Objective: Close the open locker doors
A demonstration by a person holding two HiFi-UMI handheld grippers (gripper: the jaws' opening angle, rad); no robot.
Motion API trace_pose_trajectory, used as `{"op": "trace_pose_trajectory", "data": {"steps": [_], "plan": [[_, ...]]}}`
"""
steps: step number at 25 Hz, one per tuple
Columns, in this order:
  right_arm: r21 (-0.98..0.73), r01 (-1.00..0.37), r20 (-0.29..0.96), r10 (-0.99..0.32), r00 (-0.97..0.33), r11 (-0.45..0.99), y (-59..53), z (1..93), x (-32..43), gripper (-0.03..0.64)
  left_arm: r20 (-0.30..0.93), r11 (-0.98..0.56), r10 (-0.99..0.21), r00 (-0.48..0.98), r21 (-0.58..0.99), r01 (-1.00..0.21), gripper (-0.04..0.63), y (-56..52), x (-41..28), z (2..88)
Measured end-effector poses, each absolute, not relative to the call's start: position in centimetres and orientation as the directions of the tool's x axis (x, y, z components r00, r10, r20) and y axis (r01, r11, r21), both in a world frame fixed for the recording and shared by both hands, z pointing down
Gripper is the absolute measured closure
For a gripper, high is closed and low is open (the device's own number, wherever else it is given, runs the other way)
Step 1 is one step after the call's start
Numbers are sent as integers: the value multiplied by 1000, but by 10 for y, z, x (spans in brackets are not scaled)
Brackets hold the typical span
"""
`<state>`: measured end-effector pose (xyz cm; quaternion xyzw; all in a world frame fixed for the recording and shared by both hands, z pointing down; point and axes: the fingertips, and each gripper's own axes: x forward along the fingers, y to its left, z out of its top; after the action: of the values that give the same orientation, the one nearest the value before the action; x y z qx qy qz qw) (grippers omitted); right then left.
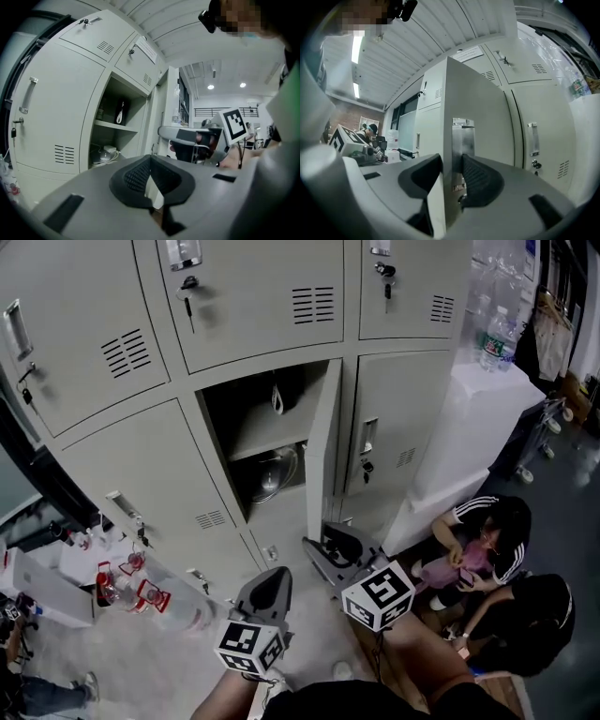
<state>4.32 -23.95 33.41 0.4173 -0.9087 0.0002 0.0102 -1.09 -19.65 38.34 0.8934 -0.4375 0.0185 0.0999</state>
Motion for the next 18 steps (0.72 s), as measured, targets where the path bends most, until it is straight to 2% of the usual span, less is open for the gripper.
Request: {"op": "trace_pose_trajectory", "data": {"steps": [18], "plan": [[10,-753,-9,-753,-658,658,-301,335,-44,471,117,-482,-858,499,151,-863,591,-221,-110,376]]}}
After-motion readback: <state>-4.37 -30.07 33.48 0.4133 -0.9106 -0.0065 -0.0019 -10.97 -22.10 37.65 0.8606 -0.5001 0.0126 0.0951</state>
